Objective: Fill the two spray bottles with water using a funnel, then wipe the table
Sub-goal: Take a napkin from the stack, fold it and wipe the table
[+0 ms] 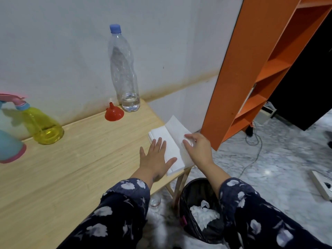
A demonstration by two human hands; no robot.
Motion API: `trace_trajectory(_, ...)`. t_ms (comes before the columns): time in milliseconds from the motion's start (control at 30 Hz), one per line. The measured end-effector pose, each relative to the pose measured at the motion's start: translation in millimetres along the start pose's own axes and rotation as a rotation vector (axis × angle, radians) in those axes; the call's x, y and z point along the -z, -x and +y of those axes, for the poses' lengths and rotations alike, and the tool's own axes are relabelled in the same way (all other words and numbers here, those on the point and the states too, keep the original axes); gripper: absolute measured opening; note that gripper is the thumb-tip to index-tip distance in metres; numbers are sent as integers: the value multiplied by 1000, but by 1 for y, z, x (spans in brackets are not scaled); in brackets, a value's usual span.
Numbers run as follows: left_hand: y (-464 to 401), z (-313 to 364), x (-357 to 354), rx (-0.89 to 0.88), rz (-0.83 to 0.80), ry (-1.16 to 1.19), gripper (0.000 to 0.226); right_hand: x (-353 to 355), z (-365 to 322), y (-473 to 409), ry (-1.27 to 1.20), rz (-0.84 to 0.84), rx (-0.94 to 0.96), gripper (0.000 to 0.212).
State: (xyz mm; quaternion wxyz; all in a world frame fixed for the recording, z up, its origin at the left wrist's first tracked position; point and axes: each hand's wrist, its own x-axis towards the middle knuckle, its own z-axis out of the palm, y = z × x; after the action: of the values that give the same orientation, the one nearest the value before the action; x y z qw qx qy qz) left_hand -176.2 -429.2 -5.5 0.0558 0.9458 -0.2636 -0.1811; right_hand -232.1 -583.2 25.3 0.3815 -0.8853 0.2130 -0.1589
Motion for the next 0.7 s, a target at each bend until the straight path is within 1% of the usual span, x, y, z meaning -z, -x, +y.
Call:
trace_trajectory(200, 2, 4, -1, 14, -37, -37, 86, 27, 16, -21, -9, 104, -46, 45)
trace_trajectory(333, 1, 6, -1, 30, -49, -38, 87, 44, 14, -36, -33, 171, 14, 53)
trace_trajectory(433, -1, 6, 0, 41, -63, -36, 88, 52, 0, -46, -142, 76, 40, 53)
trace_trajectory(500, -3, 6, 3, 43, -82, -29, 89, 53, -14, -48, -222, -16, 44, 48)
trace_trajectory(600, -3, 4, 11, 40, -80, 34, 83, 47, -32, -52, -285, -93, 98, 39)
trace_trajectory(633, -4, 2, 15, 44, -44, 91, 79, 43, -37, -53, -289, -113, 117, 36)
trace_trajectory(700, -4, -2, 26, 71, 101, 217, 75, 34, -46, -55, -291, -158, 144, 32)
